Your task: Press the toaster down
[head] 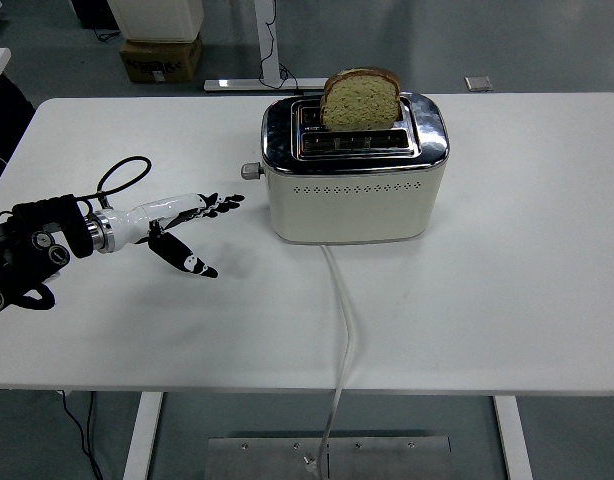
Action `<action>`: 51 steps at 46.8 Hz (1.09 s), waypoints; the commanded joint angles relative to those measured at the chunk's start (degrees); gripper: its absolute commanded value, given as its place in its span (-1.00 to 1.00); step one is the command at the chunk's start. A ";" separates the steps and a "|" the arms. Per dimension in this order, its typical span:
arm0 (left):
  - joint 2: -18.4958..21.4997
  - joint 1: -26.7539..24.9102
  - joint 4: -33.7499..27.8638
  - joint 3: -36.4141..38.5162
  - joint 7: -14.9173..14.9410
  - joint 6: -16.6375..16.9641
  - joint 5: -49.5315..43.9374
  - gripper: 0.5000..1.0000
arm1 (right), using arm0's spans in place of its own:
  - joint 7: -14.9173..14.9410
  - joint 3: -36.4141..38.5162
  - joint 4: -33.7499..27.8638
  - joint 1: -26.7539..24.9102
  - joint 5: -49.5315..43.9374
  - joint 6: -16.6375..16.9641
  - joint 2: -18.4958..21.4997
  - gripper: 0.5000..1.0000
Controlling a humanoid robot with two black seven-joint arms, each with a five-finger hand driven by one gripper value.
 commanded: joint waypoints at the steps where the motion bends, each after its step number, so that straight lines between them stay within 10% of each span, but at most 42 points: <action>1: 0.30 -0.07 0.07 -0.02 -0.01 0.02 -1.31 1.00 | 0.00 0.07 0.00 0.00 0.06 0.00 0.00 1.00; 51: 0.30 -0.42 6.84 -0.37 -0.54 0.11 -41.48 1.00 | 0.00 -0.02 0.00 0.00 -0.03 0.00 0.00 1.00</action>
